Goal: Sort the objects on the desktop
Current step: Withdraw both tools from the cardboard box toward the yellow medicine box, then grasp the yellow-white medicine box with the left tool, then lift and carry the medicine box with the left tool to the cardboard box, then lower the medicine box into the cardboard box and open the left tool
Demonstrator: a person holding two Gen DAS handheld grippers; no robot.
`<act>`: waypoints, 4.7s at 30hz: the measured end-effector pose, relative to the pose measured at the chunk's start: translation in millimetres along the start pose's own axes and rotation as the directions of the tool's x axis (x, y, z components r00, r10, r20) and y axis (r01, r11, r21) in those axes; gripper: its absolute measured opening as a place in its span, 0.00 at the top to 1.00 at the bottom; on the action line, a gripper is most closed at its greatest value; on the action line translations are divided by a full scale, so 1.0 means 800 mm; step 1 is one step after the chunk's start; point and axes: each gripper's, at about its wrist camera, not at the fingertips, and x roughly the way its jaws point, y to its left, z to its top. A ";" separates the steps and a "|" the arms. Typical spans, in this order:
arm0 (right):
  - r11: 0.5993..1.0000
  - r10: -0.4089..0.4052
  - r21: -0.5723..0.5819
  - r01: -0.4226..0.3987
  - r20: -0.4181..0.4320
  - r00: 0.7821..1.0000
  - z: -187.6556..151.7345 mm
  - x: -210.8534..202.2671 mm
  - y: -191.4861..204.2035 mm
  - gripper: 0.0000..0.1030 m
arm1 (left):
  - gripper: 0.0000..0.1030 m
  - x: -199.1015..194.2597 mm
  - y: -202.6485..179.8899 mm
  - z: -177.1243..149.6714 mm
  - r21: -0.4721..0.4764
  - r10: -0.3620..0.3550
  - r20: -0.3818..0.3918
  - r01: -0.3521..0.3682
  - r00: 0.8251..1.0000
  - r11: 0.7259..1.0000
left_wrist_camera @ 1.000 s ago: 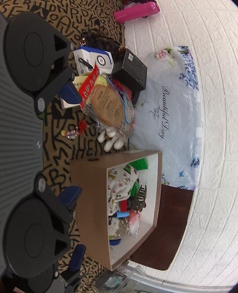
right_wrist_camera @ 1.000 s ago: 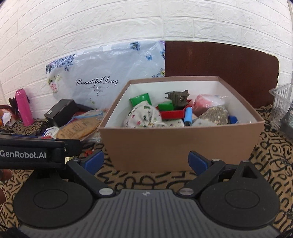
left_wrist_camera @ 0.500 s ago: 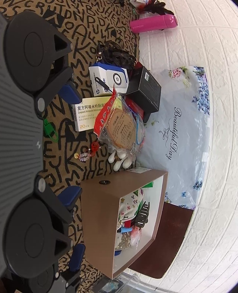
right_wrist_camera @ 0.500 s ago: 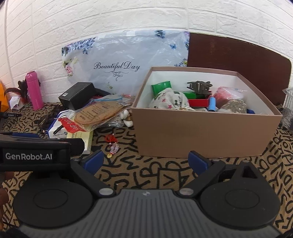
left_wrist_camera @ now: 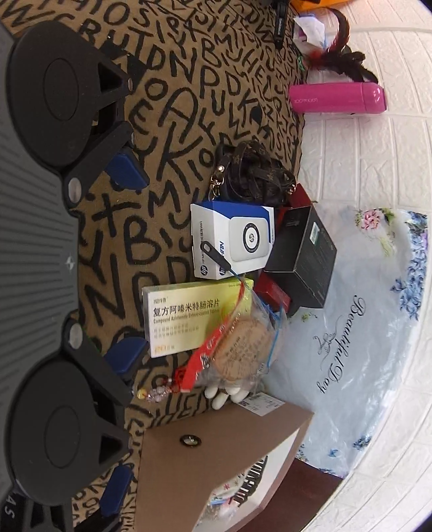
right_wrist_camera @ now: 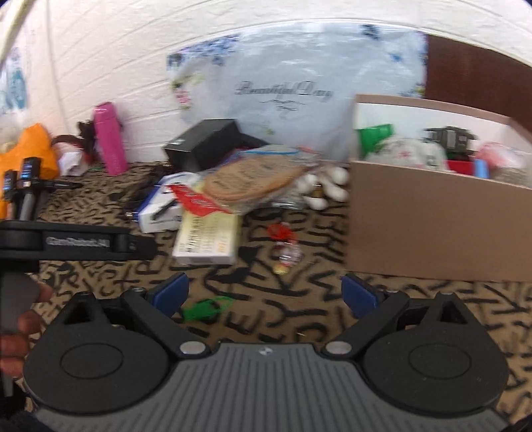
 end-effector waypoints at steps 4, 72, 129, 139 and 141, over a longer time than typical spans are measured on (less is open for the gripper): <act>0.999 0.025 -0.020 -0.026 -0.024 0.999 0.000 0.029 0.011 0.08 | 0.05 0.015 -0.001 0.004 0.032 -0.035 -0.018 0.036 0.999 0.999; 0.970 0.173 -0.141 -0.198 -0.174 0.969 -0.111 -0.103 0.004 0.49 | 0.38 -0.065 -0.076 -0.116 0.139 -0.332 -0.202 0.363 0.921 0.921; 0.993 -0.109 -0.002 0.115 0.306 0.946 0.051 -0.141 -0.176 0.40 | 0.47 -0.028 -0.314 0.082 0.290 -0.567 0.003 0.542 0.824 0.789; 0.990 -0.141 0.071 0.126 0.291 0.946 0.073 -0.079 -0.234 0.40 | 0.47 0.042 -0.361 0.104 0.279 -0.566 -0.053 0.557 0.822 0.782; 0.989 -0.142 0.080 0.125 0.279 0.950 0.071 -0.068 -0.244 0.40 | 0.47 0.056 -0.367 0.104 0.277 -0.558 -0.071 0.554 0.827 0.785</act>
